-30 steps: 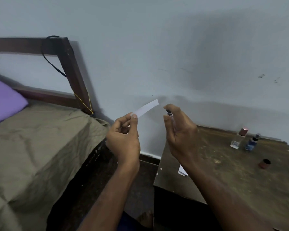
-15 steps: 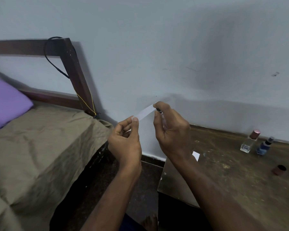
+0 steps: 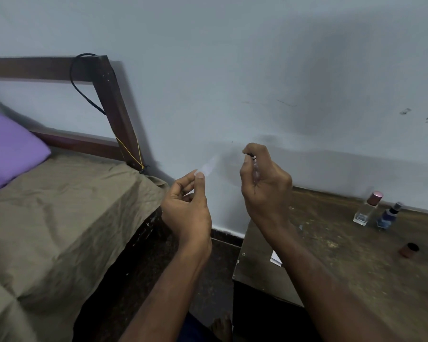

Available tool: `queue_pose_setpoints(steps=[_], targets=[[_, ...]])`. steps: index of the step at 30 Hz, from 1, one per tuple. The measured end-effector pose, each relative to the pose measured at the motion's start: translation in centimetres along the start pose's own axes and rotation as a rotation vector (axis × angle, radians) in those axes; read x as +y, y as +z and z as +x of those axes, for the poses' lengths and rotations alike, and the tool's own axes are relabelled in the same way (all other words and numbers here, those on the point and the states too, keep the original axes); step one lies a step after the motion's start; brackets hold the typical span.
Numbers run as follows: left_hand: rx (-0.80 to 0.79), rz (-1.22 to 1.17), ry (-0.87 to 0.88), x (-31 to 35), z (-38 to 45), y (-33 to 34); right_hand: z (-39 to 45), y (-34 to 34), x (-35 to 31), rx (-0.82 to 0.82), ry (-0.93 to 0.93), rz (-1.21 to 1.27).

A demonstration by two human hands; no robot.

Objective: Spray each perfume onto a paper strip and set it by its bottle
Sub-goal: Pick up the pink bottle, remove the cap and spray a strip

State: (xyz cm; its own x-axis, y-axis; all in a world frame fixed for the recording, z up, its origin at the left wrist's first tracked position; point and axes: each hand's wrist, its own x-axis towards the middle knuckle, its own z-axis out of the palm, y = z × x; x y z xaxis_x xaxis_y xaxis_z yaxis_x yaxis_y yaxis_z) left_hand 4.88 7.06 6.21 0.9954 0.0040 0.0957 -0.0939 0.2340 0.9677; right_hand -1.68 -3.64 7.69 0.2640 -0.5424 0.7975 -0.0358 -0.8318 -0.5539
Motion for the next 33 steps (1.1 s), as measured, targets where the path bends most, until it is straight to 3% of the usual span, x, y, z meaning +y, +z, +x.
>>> queue_pose_setpoints(steps=[7,20,33], targets=[[0.002,0.005,0.009,0.1,-0.3,0.2,0.3,-0.4,0.5,0.094,0.033,0.046],[-0.051,-0.018,0.014,0.6,-1.0,0.6,0.6,-0.7,1.0,0.068,0.028,0.033],[-0.11,-0.029,0.03,1.2,-1.7,1.0,0.4,-1.0,1.8,0.1,0.155,0.088]])
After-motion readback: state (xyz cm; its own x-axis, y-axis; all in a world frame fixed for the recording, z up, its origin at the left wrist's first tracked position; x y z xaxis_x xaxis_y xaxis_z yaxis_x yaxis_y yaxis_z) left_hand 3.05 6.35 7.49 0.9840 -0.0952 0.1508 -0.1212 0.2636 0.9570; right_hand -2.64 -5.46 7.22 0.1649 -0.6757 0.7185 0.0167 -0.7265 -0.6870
